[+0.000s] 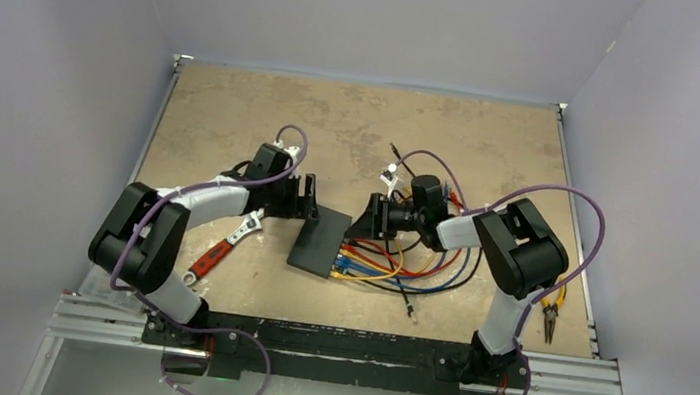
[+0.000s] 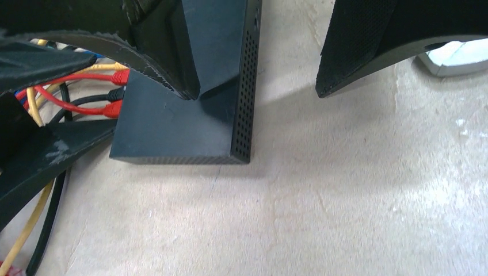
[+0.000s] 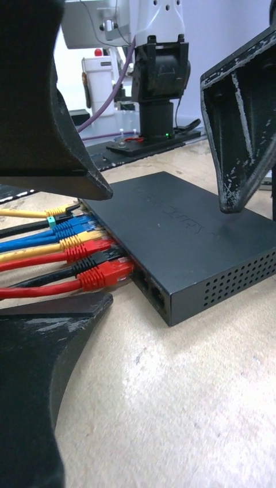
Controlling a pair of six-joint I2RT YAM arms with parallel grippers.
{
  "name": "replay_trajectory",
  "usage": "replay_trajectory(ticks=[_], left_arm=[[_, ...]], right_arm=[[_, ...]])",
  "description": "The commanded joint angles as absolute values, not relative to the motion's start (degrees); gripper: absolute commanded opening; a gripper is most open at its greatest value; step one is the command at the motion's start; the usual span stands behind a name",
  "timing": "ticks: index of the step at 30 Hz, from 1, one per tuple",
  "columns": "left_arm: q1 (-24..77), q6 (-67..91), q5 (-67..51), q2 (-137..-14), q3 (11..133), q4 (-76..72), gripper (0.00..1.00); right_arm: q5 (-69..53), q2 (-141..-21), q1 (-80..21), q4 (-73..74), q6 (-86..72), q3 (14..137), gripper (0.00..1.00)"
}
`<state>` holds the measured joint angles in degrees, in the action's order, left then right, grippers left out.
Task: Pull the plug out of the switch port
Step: Pull the connector from the switch port.
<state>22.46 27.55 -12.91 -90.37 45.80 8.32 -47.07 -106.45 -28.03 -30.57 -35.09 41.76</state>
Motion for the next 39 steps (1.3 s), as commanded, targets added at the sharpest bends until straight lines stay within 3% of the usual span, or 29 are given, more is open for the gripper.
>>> replay_trajectory(ticks=[1,8,24,39], left_arm=[[22.39,25.30,-13.06,-88.36,43.09,13.28,0.75],[23.27,27.05,-15.36,-88.88,38.71,10.49,0.71],[24.90,27.90,-15.56,-92.42,38.93,8.79,0.59],[28.56,28.89,-14.21,-94.35,40.12,7.86,0.55]], right_arm=[[-48.72,-105.07,-25.99,-35.43,-36.82,39.74,0.64],[-52.84,-109.79,-25.29,-42.16,-39.01,38.01,0.60],[-57.81,-120.98,-25.25,-54.23,-45.01,39.25,0.37],[-56.06,-124.27,-25.36,-47.78,-42.57,44.96,0.36]])
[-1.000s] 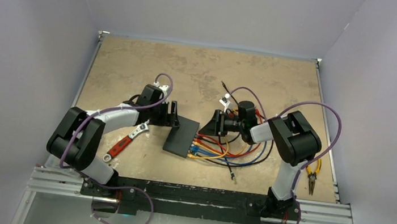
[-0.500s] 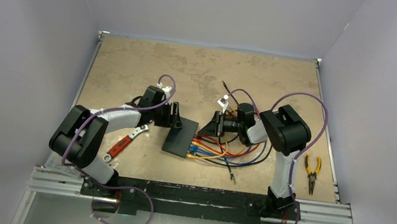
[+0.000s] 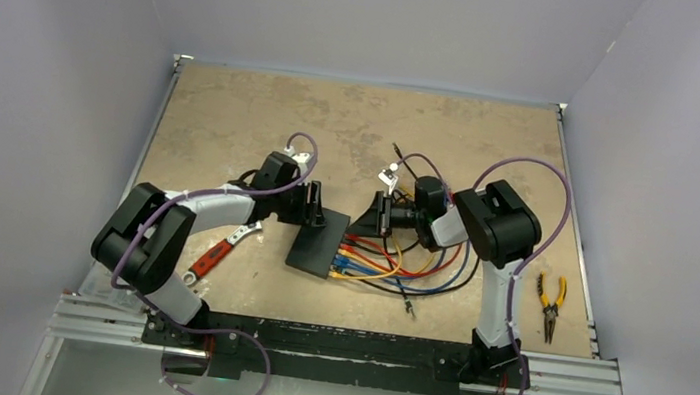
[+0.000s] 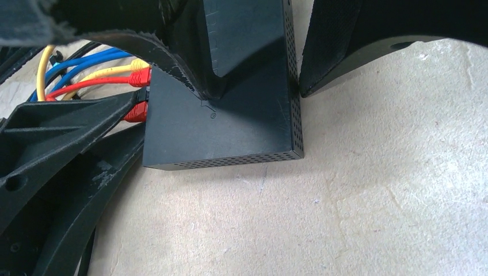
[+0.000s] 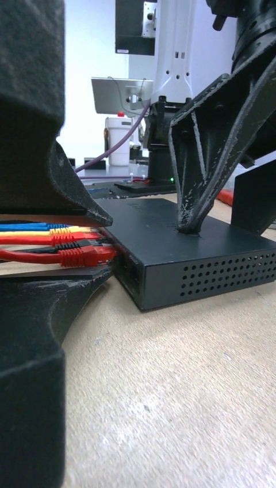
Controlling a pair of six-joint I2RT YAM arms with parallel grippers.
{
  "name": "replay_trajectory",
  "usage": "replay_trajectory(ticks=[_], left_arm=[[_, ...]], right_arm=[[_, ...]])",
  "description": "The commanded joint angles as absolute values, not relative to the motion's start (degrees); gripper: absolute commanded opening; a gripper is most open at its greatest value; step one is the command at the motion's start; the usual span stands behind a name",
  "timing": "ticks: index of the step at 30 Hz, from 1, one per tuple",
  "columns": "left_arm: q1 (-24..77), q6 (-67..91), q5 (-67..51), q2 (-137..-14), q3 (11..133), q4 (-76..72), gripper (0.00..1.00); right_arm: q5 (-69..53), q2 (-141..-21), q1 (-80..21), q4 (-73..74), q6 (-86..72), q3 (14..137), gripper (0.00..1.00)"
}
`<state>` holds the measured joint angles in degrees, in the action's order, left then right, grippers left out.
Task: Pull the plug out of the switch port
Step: Pull the connector from the switch port.
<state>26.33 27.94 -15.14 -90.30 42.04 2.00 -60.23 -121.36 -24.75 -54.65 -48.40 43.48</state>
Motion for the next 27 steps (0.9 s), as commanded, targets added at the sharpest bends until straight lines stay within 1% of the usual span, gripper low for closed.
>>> replay_trajectory(ticks=[1,5,7,9,10,12,16,18,22,27], left_arm=[[28.78,28.98,-14.21,-94.43,40.16,7.70,0.54],[29.49,29.39,-13.74,-95.08,40.42,7.41,0.54],[29.63,29.64,-13.30,-95.19,40.43,7.47,0.54],[29.70,29.66,-12.58,-95.22,40.51,7.66,0.54],[29.63,29.51,-12.14,-95.20,40.64,8.03,0.54],[29.64,29.17,-11.09,-95.04,40.93,8.89,0.56],[29.66,28.54,-9.12,-93.98,41.37,10.59,0.61],[29.66,28.27,-8.25,-93.27,41.63,11.40,0.63],[29.68,27.87,-7.10,-92.17,41.79,12.74,0.67],[29.63,27.98,-6.91,-91.61,41.35,13.11,0.69]], right_arm=[[-56.19,-124.35,-25.33,-47.61,-42.54,45.23,0.34],[-56.47,-125.06,-25.36,-47.08,-42.63,46.02,0.28],[-57.37,-125.04,-25.35,-47.65,-42.78,46.00,0.27],[-58.26,-124.87,-25.37,-47.59,-42.67,45.65,0.29],[-58.87,-124.68,-25.39,-47.71,-42.84,45.00,0.31],[-59.25,-124.23,-25.02,-48.87,-43.56,43.45,0.40],[-57.18,-122.69,-23.56,-48.18,-42.45,40.62,0.52],[-55.14,-121.22,-22.75,-45.13,-39.87,39.74,0.55],[-49.09,-117.64,-22.20,-34.40,-31.88,40.42,0.58],[-46.64,-116.73,-22.15,-27.80,-28.60,41.26,0.57]])
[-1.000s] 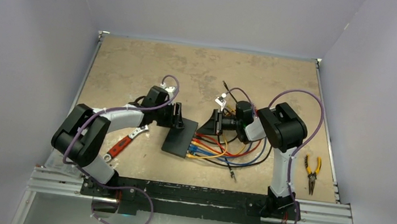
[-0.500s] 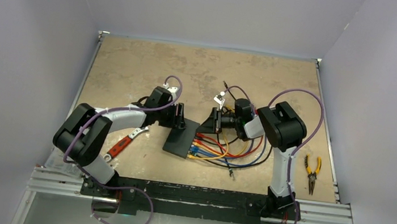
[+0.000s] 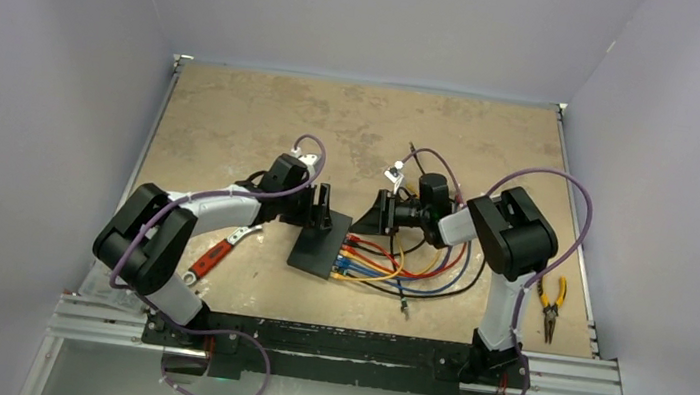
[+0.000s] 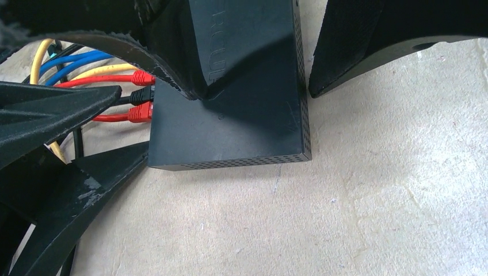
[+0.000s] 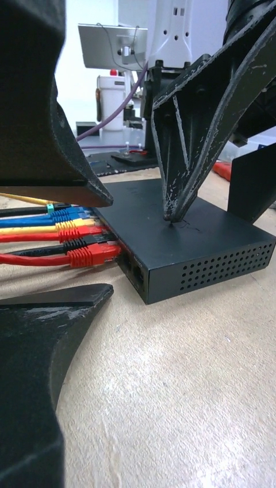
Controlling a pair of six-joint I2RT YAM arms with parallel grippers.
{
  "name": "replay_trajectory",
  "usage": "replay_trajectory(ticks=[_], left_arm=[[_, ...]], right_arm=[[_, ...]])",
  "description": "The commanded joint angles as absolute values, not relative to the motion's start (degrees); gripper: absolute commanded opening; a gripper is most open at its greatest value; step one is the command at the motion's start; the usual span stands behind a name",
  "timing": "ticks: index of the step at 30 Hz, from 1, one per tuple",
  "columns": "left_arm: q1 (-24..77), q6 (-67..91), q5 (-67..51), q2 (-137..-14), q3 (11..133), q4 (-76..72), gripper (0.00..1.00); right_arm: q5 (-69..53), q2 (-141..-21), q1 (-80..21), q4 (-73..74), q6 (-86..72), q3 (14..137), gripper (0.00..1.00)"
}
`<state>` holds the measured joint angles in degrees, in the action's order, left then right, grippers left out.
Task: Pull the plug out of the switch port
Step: Pull the connector from the switch port.
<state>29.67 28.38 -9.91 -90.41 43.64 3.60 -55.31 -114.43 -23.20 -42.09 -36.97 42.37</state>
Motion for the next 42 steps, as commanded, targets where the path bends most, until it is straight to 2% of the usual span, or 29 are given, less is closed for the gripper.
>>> replay_trajectory(ticks=[1,7,23,27,34,42], left_arm=[[29.65,28.10,-6.93,-91.59,41.19,13.05,0.69],[29.71,28.22,-7.93,-91.76,40.86,12.69,0.66],[29.71,30.13,-11.86,-93.59,39.89,8.51,0.56],[29.71,30.05,-9.87,-92.69,40.45,9.89,0.59],[29.66,28.81,-2.71,-87.21,42.09,16.93,0.69],[29.67,28.86,-5.25,-84.77,40.16,17.60,0.70]], right_arm=[[-46.70,-116.92,-22.15,-27.30,-28.57,41.14,0.57],[-49.05,-118.23,-21.98,-28.89,-30.48,38.96,0.48],[-59.53,-123.96,-21.85,-41.95,-40.15,37.51,0.43],[-54.92,-121.08,-21.80,-34.94,-36.16,38.08,0.44],[-37.79,-110.51,-21.84,-15.80,-25.66,40.79,0.57],[-40.49,-107.61,-21.81,-11.09,-23.81,39.32,0.58]])
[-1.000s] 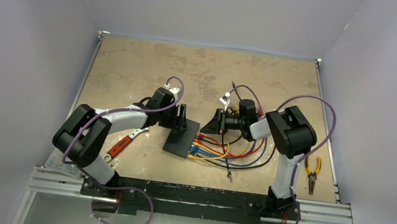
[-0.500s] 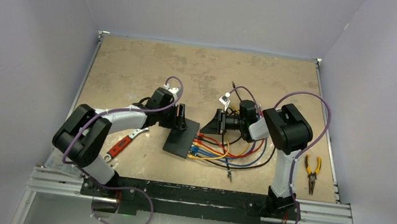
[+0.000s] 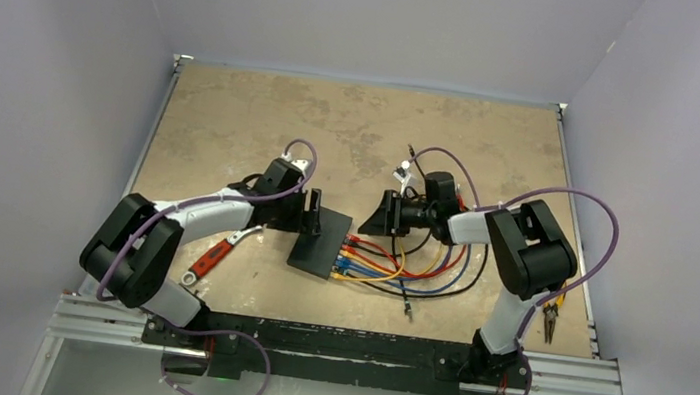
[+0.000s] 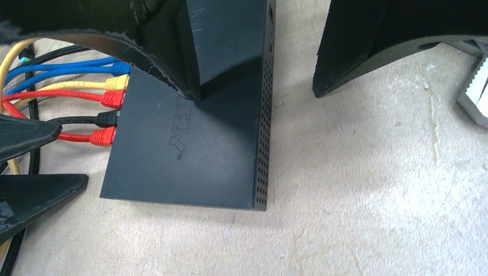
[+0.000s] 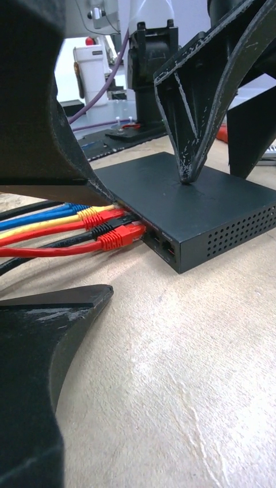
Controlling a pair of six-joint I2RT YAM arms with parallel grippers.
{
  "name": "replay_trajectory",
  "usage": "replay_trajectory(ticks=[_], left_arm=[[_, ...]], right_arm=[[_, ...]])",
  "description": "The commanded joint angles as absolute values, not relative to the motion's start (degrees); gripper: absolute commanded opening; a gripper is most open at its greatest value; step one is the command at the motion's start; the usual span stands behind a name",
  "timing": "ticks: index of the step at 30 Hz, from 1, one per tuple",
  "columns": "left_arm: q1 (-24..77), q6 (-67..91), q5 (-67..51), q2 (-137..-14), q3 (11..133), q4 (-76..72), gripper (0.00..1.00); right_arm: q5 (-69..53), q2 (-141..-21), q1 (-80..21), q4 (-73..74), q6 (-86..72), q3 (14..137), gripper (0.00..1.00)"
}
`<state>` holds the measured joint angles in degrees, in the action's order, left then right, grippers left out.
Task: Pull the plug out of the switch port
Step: Pull the connector from the switch port.
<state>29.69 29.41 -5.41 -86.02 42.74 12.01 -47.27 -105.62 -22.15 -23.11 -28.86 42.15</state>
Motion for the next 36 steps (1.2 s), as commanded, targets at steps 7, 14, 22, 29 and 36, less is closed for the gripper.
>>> replay_trajectory(ticks=[7,14,22,29,36], left_arm=[[29.70,31.27,-11.32,-86.21,37.88,11.81,0.63],[29.70,32.15,-12.97,-87.64,38.45,9.97,0.59],[29.71,33.20,-15.07,-88.33,37.94,7.21,0.56],[29.70,32.79,-15.37,-88.51,37.79,6.95,0.55],[29.71,32.26,-15.98,-88.94,37.94,6.68,0.55]], right_arm=[[-51.32,-111.93,-22.23,-17.01,-28.17,38.27,0.48],[-56.08,-115.94,-22.62,-19.79,-30.66,40.03,0.45],[-58.98,-118.69,-23.81,-26.92,-36.38,42.51,0.44],[-60.73,-121.43,-25.05,-35.76,-41.86,43.99,0.43],[-60.74,-122.65,-25.13,-40.08,-44.04,45.89,0.44]])
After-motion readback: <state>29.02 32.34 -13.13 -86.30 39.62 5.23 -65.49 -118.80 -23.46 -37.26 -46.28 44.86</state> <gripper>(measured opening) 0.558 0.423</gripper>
